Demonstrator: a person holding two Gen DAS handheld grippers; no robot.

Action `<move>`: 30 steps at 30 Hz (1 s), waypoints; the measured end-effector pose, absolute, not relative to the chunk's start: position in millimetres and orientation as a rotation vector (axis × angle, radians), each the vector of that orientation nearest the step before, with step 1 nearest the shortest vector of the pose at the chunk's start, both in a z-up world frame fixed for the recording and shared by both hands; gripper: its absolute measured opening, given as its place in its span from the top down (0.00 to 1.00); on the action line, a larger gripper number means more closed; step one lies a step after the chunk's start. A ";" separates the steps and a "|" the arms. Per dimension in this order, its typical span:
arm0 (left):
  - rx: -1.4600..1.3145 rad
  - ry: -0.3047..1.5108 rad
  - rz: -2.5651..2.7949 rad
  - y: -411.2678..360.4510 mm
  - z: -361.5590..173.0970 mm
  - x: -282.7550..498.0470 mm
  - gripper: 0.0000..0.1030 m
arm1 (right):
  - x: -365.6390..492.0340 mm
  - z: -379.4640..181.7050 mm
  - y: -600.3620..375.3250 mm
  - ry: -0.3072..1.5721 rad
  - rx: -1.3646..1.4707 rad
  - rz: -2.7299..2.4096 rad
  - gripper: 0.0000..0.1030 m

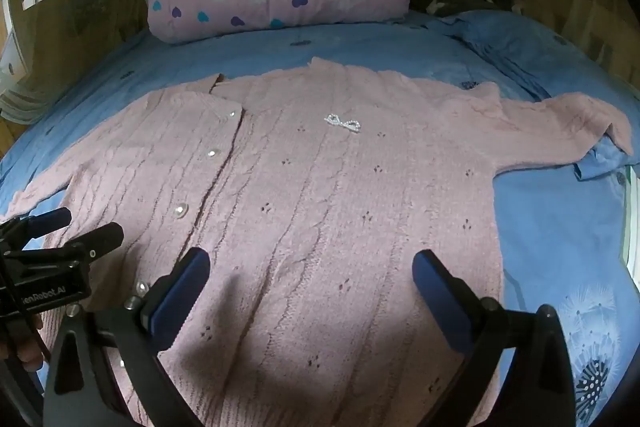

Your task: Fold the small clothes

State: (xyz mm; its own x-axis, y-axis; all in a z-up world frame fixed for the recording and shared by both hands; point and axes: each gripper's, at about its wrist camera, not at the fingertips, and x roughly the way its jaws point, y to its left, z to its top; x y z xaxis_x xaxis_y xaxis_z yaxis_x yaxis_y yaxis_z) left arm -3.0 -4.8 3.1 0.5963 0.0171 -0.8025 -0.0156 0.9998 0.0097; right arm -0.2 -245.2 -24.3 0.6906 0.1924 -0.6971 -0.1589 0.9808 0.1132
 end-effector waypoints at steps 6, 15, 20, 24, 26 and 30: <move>0.001 0.933 0.020 -3.7 6.6 -3.0 0.11 | 1.1 -24.0 -246.5 0.791 0.044 0.195 0.00; -0.001 0.936 0.021 -1.9 6.6 -2.5 0.11 | 0.6 -23.9 -246.1 0.790 0.043 0.194 0.00; -0.004 0.935 0.021 -1.9 6.6 -2.4 0.11 | 0.5 -24.0 -246.0 0.790 0.044 0.194 0.00; -0.004 0.936 0.020 -1.1 6.5 -1.8 0.11 | 0.5 -24.0 -246.4 0.789 0.043 0.193 0.00; -0.003 0.936 0.020 -1.3 6.5 -1.6 0.11 | 0.5 -24.0 -246.2 0.790 0.044 0.193 0.00; -0.005 0.939 0.021 -0.2 6.1 -2.1 0.11 | 0.5 -23.9 -246.5 0.789 0.042 0.193 0.00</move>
State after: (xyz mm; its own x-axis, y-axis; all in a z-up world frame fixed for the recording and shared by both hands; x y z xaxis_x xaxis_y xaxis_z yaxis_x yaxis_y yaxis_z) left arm -2.1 -0.2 6.1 0.5908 0.0161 -0.8067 -0.0208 0.9998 0.0047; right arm 0.5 -246.5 -23.9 0.6881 0.1881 -0.7008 -0.1566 0.9815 0.1097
